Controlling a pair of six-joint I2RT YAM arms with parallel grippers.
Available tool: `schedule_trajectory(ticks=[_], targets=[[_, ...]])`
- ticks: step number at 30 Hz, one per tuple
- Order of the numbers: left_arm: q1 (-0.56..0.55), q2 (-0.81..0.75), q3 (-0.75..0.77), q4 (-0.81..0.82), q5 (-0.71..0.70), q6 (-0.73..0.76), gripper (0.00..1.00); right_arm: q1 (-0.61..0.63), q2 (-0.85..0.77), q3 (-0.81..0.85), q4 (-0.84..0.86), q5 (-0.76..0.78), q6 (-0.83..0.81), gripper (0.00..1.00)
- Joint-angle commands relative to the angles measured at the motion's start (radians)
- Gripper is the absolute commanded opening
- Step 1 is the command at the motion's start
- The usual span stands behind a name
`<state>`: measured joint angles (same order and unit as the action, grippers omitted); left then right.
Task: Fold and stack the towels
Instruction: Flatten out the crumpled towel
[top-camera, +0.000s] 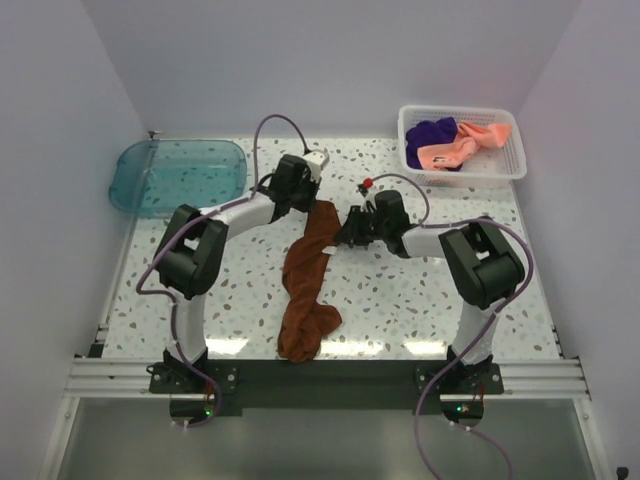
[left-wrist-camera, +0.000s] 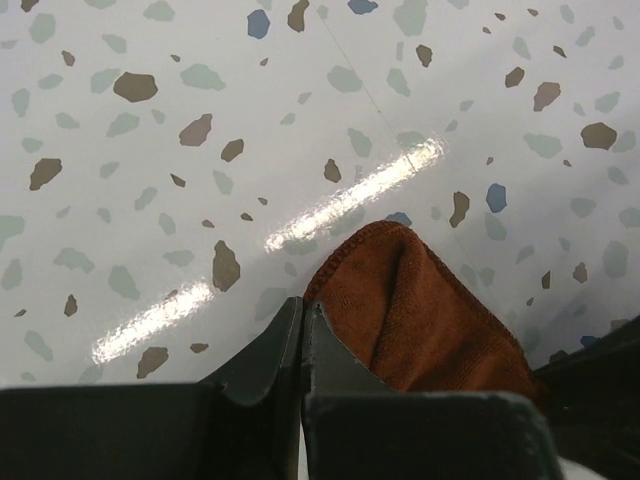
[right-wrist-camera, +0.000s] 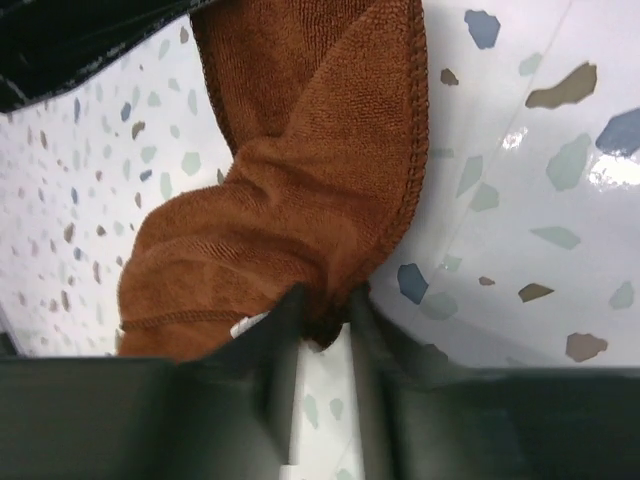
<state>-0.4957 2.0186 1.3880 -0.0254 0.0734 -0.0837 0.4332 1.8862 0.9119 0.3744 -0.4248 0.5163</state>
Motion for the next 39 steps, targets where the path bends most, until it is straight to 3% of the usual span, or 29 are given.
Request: schedule_trajectory(ticks=[1, 4, 11, 16, 23, 30, 34, 39], targets=[[0.009, -0.077, 0.0, -0.014, -0.07, 0.035, 0.0, 0.004, -0.048, 0.035, -0.013, -0.016, -0.042, 0.16], [0.02, -0.101, -0.001, -0.039, -0.15, 0.033, 0.0, 0.001, -0.111, 0.071, -0.17, 0.026, -0.129, 0.0], [0.034, -0.248, -0.09, -0.021, -0.287, 0.039, 0.0, 0.001, -0.243, 0.303, -0.687, 0.384, -0.346, 0.0], [0.032, -0.388, -0.155, -0.033, -0.276, 0.006, 0.0, 0.002, -0.295, 0.439, -0.888, 0.458, -0.401, 0.01], [0.025, -0.613, -0.237, -0.103, -0.248, -0.036, 0.0, 0.006, -0.378, 0.522, -1.029, 0.445, -0.427, 0.0], [0.002, -0.819, -0.202, -0.186, -0.19, -0.01, 0.0, 0.064, -0.496, 0.623, -1.163, 0.414, -0.446, 0.0], [0.002, -0.865, -0.083, -0.2, -0.155, 0.028, 0.0, 0.064, -0.565, 0.74, -1.102, 0.448, -0.453, 0.0], [0.002, -0.799, 0.198, -0.246, -0.167, 0.078, 0.0, 0.064, -0.533, 0.918, -1.042, 0.492, -0.495, 0.0]])
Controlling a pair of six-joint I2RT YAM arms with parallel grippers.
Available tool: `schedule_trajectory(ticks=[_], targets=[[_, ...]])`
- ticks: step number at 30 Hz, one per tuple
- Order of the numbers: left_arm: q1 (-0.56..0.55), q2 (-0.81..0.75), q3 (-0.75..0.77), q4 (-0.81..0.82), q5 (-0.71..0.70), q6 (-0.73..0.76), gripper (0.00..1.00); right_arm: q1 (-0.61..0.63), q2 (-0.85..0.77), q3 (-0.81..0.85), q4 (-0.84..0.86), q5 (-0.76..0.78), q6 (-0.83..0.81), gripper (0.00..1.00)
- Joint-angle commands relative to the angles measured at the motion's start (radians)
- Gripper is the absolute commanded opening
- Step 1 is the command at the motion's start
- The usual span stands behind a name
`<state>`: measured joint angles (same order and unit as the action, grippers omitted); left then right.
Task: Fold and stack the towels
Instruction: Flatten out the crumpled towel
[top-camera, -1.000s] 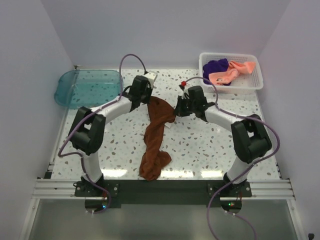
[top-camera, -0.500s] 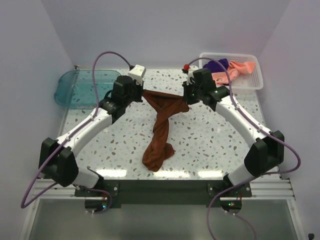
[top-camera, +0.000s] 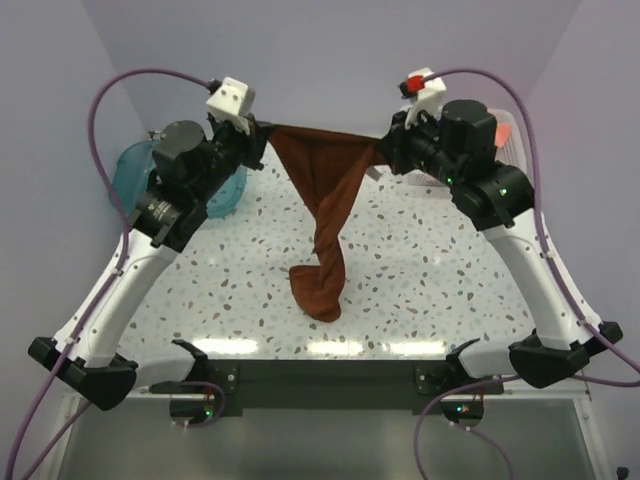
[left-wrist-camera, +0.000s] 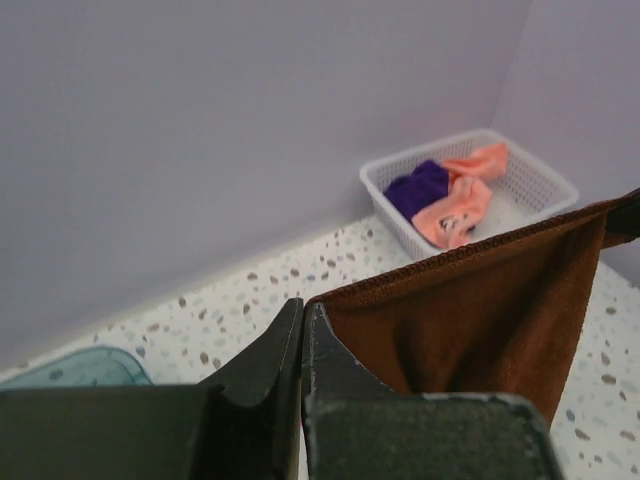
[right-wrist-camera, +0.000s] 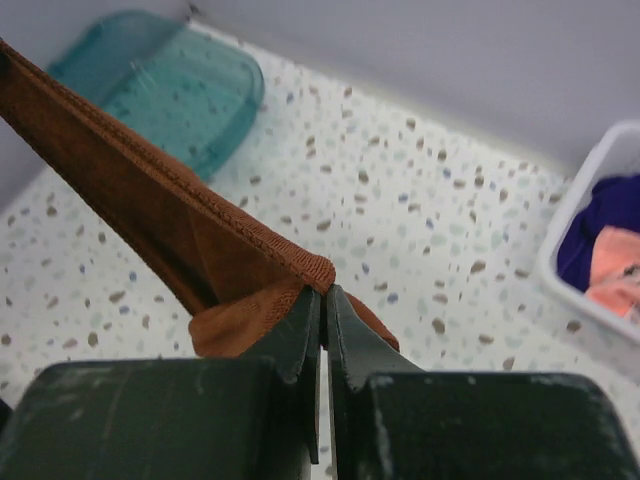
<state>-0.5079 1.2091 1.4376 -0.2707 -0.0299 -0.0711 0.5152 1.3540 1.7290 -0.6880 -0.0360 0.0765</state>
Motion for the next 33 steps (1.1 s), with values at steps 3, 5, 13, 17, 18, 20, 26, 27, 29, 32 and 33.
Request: schedule_trajectory(ticks=[3, 5, 13, 17, 18, 20, 26, 27, 29, 32, 33], targets=[[0.014, 0.041, 0.263, -0.004, -0.062, 0.099, 0.0, -0.018, 0.033, 0.216, 0.027, 0.096, -0.07, 0.0], [0.014, 0.035, 0.305, 0.001, -0.044, 0.099, 0.0, -0.018, 0.034, 0.268, 0.025, 0.079, -0.099, 0.0], [0.014, -0.135, 0.252, 0.039, 0.126, 0.128, 0.0, -0.017, -0.113, 0.202, 0.024, -0.087, -0.179, 0.0], [0.014, -0.221, 0.274, 0.013, 0.163, 0.139, 0.0, -0.018, -0.2, 0.231, -0.013, -0.133, -0.204, 0.0], [0.014, -0.226, 0.293, -0.004, 0.168, 0.14, 0.0, -0.018, -0.21, 0.26, -0.031, -0.134, -0.205, 0.0], [0.014, -0.23, 0.343, -0.042, 0.176, 0.136, 0.0, -0.018, -0.223, 0.294, -0.054, -0.13, -0.214, 0.0], [0.014, -0.223, 0.408, -0.076, 0.213, 0.093, 0.0, -0.018, -0.236, 0.365, -0.067, -0.12, -0.208, 0.0], [0.014, -0.215, 0.417, -0.084, 0.208, 0.09, 0.0, -0.018, -0.227, 0.365, -0.061, -0.119, -0.202, 0.0], [0.014, -0.185, 0.419, -0.107, 0.159, 0.079, 0.0, -0.018, -0.208, 0.363, -0.062, -0.114, -0.192, 0.0], [0.014, -0.122, 0.409, -0.137, 0.033, 0.08, 0.0, -0.018, -0.15, 0.351, -0.07, -0.045, -0.184, 0.0], [0.014, -0.105, 0.385, -0.139, -0.016, 0.085, 0.0, -0.018, -0.133, 0.337, -0.07, -0.024, -0.187, 0.0]])
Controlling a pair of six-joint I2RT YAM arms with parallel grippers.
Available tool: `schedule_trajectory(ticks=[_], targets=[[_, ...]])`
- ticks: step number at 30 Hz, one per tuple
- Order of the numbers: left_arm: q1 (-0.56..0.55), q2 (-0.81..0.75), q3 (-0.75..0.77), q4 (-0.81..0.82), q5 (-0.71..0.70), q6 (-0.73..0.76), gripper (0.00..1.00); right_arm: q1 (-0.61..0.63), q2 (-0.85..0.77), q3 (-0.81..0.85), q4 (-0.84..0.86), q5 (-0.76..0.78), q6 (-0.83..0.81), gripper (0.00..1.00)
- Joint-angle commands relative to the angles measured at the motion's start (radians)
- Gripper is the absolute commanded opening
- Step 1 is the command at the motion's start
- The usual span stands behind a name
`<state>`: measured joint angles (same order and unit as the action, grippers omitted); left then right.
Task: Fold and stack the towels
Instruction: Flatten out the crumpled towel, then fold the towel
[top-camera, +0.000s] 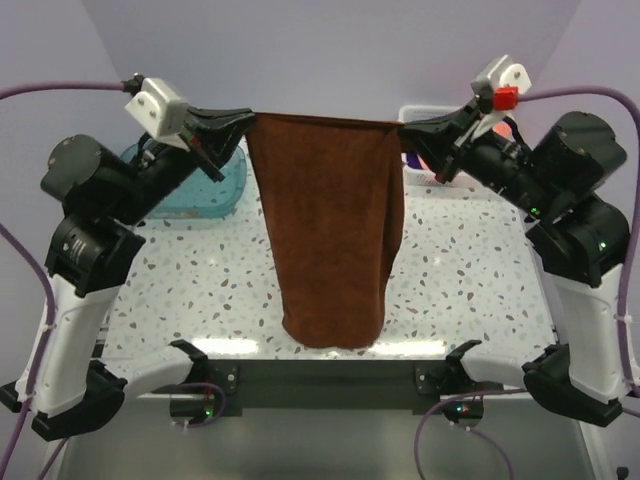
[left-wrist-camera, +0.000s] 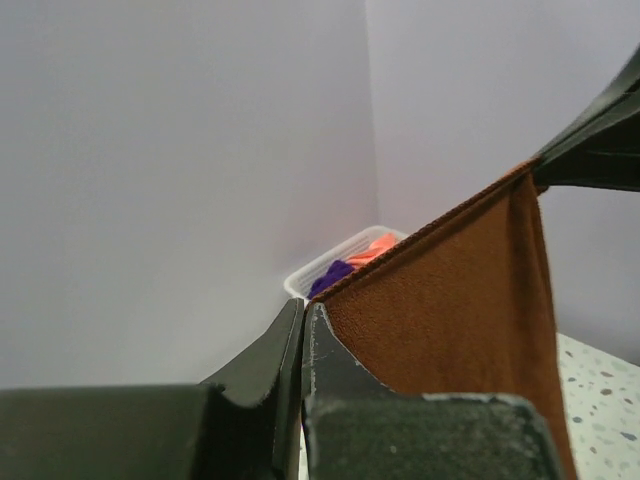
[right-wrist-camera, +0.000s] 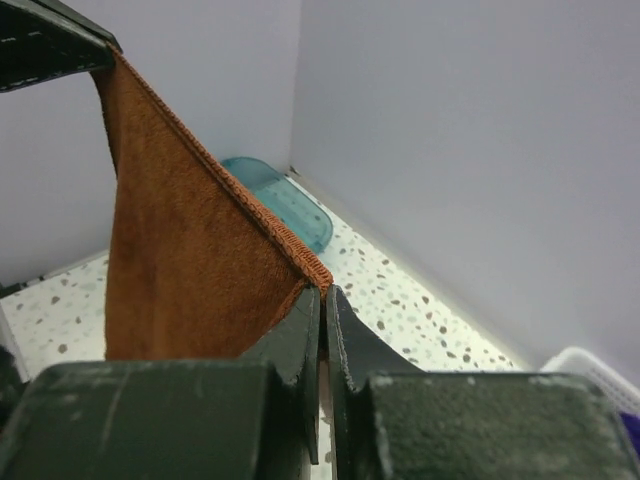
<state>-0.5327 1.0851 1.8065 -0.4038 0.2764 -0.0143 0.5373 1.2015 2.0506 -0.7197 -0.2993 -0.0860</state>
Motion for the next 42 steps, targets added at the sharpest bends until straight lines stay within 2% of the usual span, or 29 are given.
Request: schedule_trajectory(ticks=[1, 4, 8, 18, 22, 25, 30, 36, 42], targets=[[0.04, 0.06, -0.001, 0.003, -0.395, 0.048, 0.0, -0.04, 0.055, 0.002, -0.032, 0.296, -0.029, 0.0], [0.059, 0.171, -0.056, 0.028, -0.498, 0.077, 0.0, -0.04, 0.143, -0.044, 0.005, 0.377, -0.063, 0.0], [0.163, 0.335, -0.087, 0.082, -0.476, 0.033, 0.0, -0.053, 0.298, -0.069, 0.061, 0.463, -0.118, 0.0], [0.221, 0.754, -0.044, 0.275, -0.465, 0.02, 0.0, -0.135, 0.688, -0.064, 0.287, 0.459, -0.127, 0.0], [0.234, 0.874, -0.059, 0.324, -0.453, -0.025, 0.0, -0.135, 0.815, -0.023, 0.279, 0.414, -0.113, 0.0], [0.238, 0.885, -0.122, 0.374, -0.438, -0.036, 0.0, -0.137, 0.863, -0.038, 0.275, 0.416, -0.098, 0.0], [0.238, 0.814, -0.283, 0.503, -0.411, -0.03, 0.0, -0.137, 0.862, -0.138, 0.295, 0.428, -0.084, 0.0], [0.24, 0.777, -0.357, 0.514, -0.407, -0.035, 0.0, -0.137, 0.823, -0.198, 0.292, 0.47, -0.101, 0.0], [0.24, 0.707, -0.476, 0.513, -0.364, -0.097, 0.0, -0.131, 0.755, -0.302, 0.215, 0.41, -0.107, 0.01]])
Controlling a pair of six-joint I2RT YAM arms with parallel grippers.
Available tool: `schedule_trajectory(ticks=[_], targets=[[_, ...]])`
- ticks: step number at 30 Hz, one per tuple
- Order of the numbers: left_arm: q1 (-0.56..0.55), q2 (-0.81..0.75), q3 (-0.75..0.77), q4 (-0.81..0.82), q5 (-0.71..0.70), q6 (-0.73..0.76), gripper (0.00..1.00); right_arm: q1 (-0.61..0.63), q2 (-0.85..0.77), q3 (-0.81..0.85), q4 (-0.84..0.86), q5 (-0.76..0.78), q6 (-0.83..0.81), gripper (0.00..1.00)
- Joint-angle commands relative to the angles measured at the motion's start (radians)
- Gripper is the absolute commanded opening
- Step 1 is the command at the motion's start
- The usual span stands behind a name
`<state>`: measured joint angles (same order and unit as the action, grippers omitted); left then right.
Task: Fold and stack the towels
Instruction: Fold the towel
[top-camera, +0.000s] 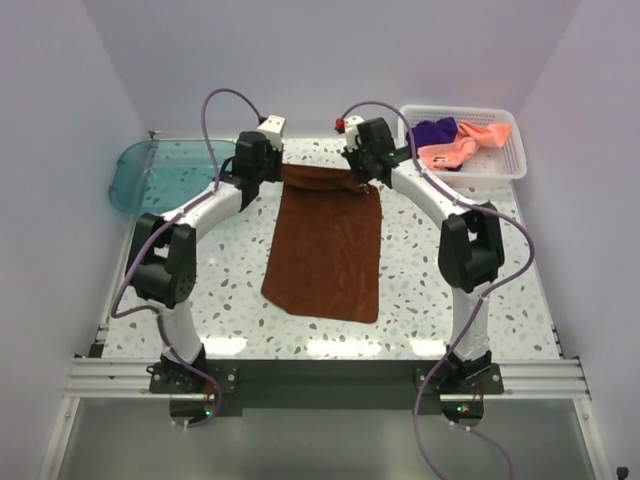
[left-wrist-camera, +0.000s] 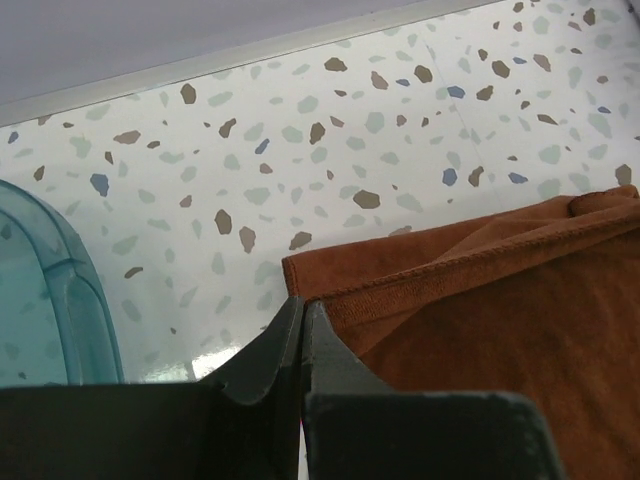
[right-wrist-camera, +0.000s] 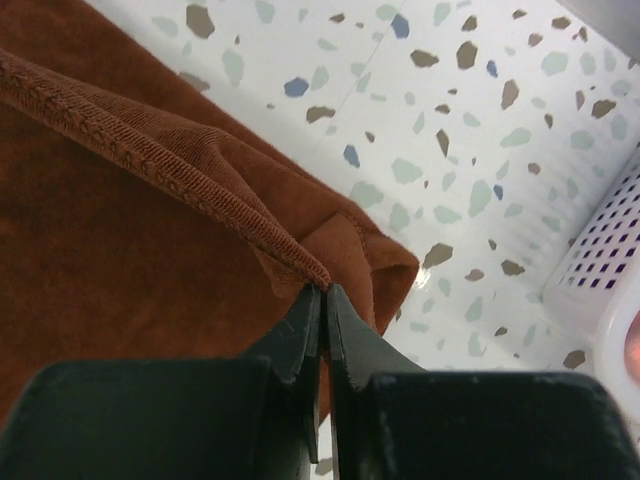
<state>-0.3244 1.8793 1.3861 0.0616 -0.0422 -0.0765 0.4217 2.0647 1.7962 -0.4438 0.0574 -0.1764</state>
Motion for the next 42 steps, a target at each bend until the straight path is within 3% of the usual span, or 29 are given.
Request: schedule_trajectory(ticks=[1, 3, 8, 10, 11, 12, 15, 20, 26, 30, 42], targets=[[0.031, -0.1, -0.079, 0.049, -0.033, -0.045, 0.0, -0.012, -0.123, -0.069, -0.071, 0.045, -0.008, 0.05], [0.03, -0.143, -0.149, 0.05, -0.009, -0.077, 0.0, -0.001, -0.152, -0.129, -0.114, 0.03, 0.008, 0.11], [0.027, -0.219, -0.315, 0.06, 0.076, -0.158, 0.0, 0.006, -0.215, -0.237, -0.18, -0.14, 0.116, 0.45], [0.021, -0.259, -0.35, 0.035, 0.084, -0.198, 0.11, 0.005, -0.256, -0.262, -0.187, -0.181, 0.17, 0.55], [0.021, -0.275, -0.38, 0.023, 0.085, -0.215, 0.18, 0.003, -0.271, -0.297, -0.168, -0.177, 0.217, 0.57], [0.019, -0.31, -0.395, 0.002, 0.087, -0.256, 0.32, 0.002, -0.285, -0.319, -0.15, -0.169, 0.254, 0.59], [0.019, -0.389, -0.469, -0.017, 0.081, -0.322, 0.5, -0.008, -0.35, -0.406, -0.046, -0.192, 0.447, 0.64], [0.025, -0.486, -0.548, -0.037, 0.019, -0.388, 0.69, -0.006, -0.362, -0.608, 0.29, -0.271, 0.676, 0.61], [0.036, -0.436, -0.524, -0.003, -0.005, -0.433, 0.7, -0.008, -0.263, -0.643, 0.467, -0.242, 0.758, 0.5], [0.039, -0.39, -0.506, 0.02, 0.007, -0.46, 0.7, -0.014, -0.21, -0.623, 0.499, -0.199, 0.746, 0.45], [0.042, -0.391, -0.522, 0.017, 0.007, -0.459, 0.7, -0.024, -0.098, -0.572, 0.521, -0.212, 0.713, 0.46]])
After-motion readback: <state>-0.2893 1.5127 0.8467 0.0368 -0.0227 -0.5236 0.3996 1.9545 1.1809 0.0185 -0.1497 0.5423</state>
